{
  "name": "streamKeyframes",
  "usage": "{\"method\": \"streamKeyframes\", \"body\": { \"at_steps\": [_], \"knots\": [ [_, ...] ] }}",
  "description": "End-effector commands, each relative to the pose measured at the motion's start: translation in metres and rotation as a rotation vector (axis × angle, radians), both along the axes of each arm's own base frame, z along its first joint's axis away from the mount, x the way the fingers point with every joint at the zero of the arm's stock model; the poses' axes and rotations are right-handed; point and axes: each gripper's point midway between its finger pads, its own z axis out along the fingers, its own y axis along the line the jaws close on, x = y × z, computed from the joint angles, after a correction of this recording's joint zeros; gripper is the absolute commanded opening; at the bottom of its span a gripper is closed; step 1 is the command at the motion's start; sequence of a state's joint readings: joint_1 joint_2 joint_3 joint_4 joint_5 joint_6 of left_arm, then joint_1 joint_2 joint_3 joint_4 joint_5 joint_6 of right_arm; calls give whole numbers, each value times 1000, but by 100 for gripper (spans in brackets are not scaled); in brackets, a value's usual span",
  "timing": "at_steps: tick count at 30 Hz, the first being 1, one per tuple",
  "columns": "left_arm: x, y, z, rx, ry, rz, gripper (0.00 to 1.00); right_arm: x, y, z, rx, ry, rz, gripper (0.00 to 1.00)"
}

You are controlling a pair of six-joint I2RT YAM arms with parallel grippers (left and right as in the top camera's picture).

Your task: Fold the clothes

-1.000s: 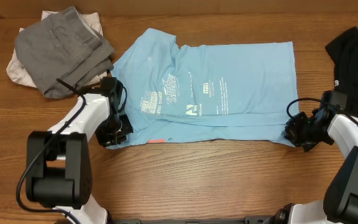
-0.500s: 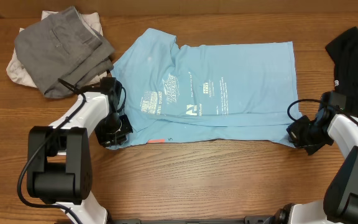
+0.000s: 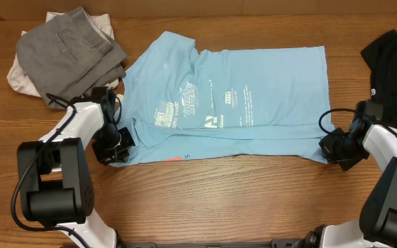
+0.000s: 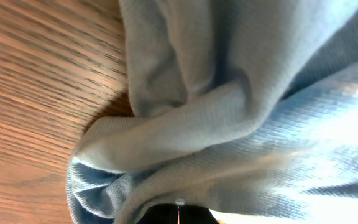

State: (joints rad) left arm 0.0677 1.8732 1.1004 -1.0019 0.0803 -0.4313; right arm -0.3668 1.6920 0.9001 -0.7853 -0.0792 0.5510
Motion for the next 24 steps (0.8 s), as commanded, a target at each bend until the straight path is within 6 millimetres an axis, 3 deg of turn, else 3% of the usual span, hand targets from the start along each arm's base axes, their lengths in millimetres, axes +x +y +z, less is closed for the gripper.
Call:
{"method": "streamKeyframes", "body": {
  "at_steps": [1, 9, 24],
  "knots": [
    [-12, 23, -16, 59, 59, -19, 4, -14, -2, -21, -11, 84, -29, 4],
    [-25, 40, -13, 88, 107, 9, 4, -25, -12, -20, -75, 143, -99, 4],
    [-60, 35, 2, 70, 263, 36, 4, -60, -42, -2, -90, 216, -287, 4]
  ]
}}
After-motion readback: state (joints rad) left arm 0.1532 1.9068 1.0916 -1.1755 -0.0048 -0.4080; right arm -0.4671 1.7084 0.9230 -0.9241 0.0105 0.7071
